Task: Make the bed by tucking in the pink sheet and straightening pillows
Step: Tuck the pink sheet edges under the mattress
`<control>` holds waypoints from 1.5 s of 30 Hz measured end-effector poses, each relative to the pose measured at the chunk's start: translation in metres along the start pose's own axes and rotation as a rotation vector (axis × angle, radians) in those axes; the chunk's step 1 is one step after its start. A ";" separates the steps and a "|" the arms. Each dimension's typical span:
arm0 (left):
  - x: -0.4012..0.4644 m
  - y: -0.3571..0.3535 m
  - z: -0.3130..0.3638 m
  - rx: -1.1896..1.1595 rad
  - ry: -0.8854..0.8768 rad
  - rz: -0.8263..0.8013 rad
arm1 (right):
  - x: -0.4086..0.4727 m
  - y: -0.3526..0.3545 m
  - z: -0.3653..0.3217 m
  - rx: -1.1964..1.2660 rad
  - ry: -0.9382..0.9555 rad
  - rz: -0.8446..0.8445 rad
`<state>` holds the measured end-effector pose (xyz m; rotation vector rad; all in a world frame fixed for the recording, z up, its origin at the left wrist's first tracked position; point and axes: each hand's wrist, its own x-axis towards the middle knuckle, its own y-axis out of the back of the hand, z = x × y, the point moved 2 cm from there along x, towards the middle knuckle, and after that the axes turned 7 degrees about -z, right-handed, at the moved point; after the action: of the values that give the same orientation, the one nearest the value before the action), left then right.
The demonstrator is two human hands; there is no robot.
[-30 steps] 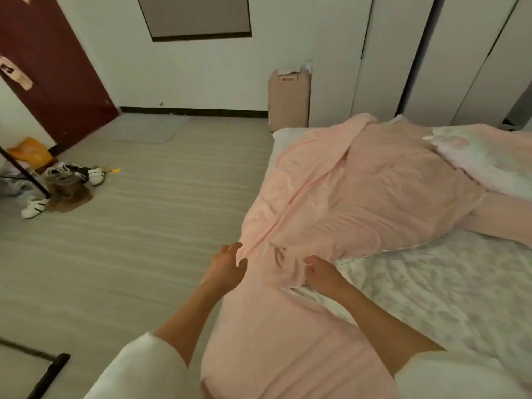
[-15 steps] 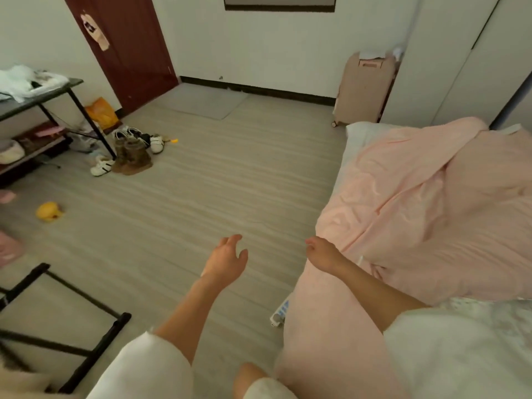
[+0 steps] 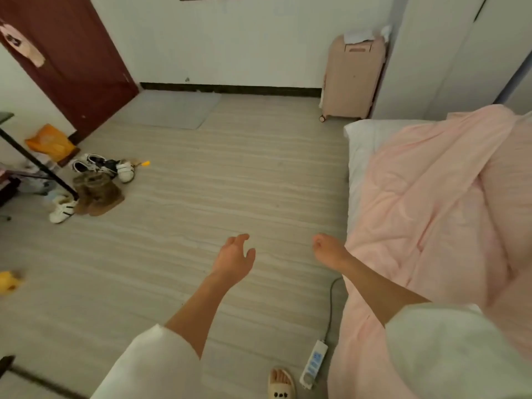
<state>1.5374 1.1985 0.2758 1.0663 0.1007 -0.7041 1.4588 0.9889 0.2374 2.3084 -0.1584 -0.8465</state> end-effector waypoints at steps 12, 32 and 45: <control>0.200 0.046 0.112 0.095 -0.289 -0.191 | 0.095 0.115 0.014 0.249 -0.246 0.234; 0.529 0.001 0.284 0.498 -0.899 -0.718 | 0.275 0.189 0.045 0.741 -0.817 0.595; 0.625 -0.188 0.333 1.003 -1.378 -0.851 | 0.369 0.130 0.152 0.864 -1.100 0.588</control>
<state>1.8337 0.5685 0.0467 1.2046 -1.1584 -2.2734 1.6689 0.6865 0.0358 1.9259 -1.8566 -1.8267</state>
